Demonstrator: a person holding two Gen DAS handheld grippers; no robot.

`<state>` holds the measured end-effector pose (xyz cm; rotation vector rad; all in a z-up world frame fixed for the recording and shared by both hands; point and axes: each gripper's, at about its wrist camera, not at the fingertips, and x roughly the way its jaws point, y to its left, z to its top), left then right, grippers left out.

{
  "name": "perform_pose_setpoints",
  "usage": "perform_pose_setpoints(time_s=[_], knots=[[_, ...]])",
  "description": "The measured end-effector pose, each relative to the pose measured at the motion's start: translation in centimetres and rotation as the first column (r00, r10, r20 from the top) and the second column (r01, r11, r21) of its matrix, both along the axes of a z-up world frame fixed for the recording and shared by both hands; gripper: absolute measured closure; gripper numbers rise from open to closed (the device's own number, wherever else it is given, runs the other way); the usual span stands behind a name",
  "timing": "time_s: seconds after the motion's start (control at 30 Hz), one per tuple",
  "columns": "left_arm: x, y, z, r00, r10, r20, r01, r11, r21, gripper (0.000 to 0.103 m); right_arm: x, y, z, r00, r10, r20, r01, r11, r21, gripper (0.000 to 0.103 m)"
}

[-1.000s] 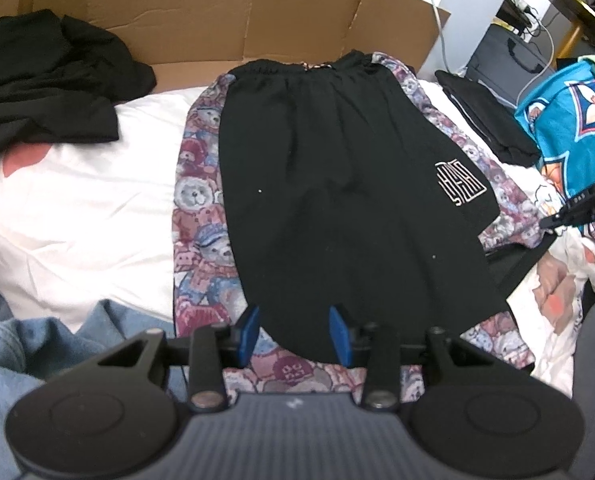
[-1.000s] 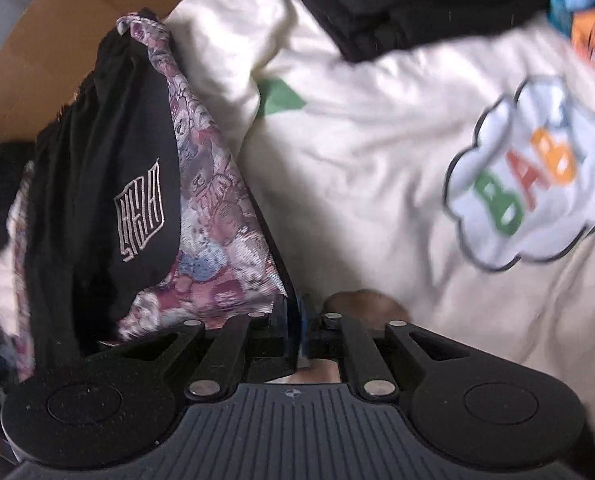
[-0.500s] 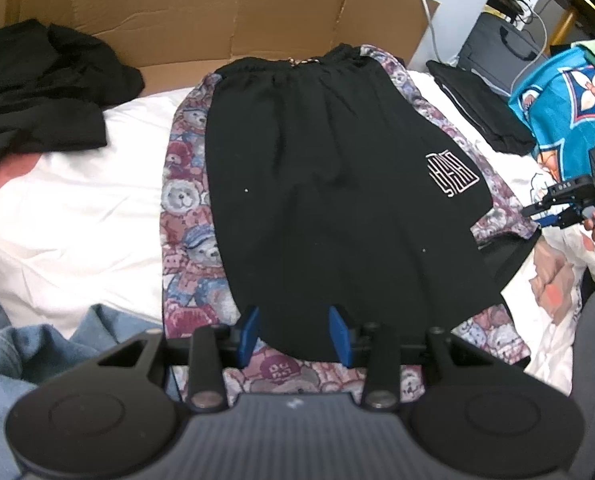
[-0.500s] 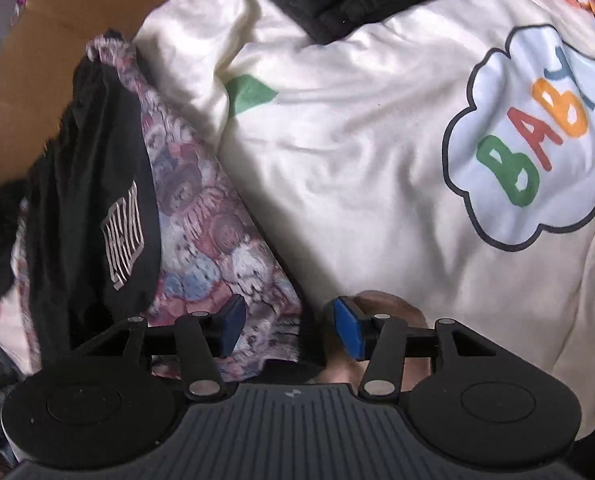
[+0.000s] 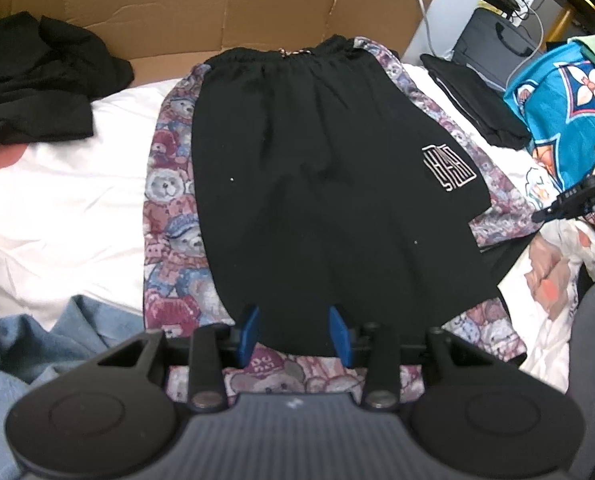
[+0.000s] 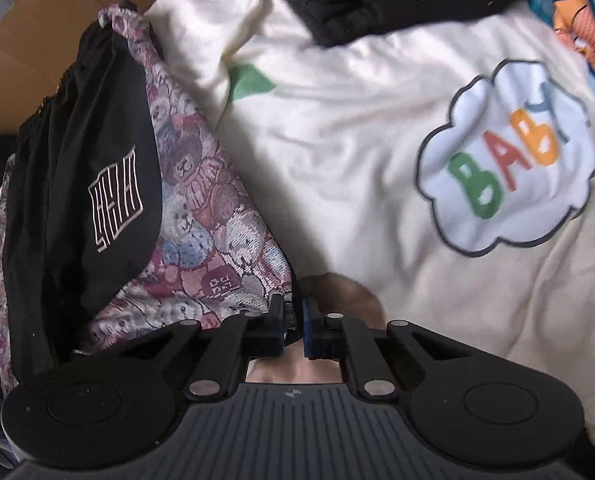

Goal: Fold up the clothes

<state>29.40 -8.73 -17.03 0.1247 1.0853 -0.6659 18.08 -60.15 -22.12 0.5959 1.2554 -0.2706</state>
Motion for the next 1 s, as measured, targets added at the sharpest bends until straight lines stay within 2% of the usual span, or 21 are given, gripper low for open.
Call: perform_pose_setpoints(time_s=[0.3, 0.63, 0.8, 1.0], knots=[[0.4, 1.5, -0.6, 0.999, 0.045, -0.029, -0.044, 0.999, 0.022, 0.062, -1.1, -2.0, 3.6, 0.999, 0.017, 0.027, -0.015, 0.998, -0.061, 0.098], [0.3, 1.7, -0.6, 0.998, 0.048, -0.029, -0.047, 0.999, 0.022, 0.062, 0.3, -6.1, 6.5, 1.000, 0.009, 0.022, -0.005, 0.983, -0.181, 0.098], [0.3, 1.8, -0.7, 0.998, 0.049, -0.031, -0.049, 0.999, 0.024, 0.062, 1.3, -7.5, 5.5, 1.000, -0.009, -0.013, 0.005, 0.975, -0.221, 0.098], [0.3, 1.8, -0.7, 0.998, 0.050, -0.034, -0.049, 0.998, 0.034, 0.062, 1.9, -8.7, 2.5, 0.997, -0.043, -0.059, 0.028, 0.972, -0.232, 0.098]])
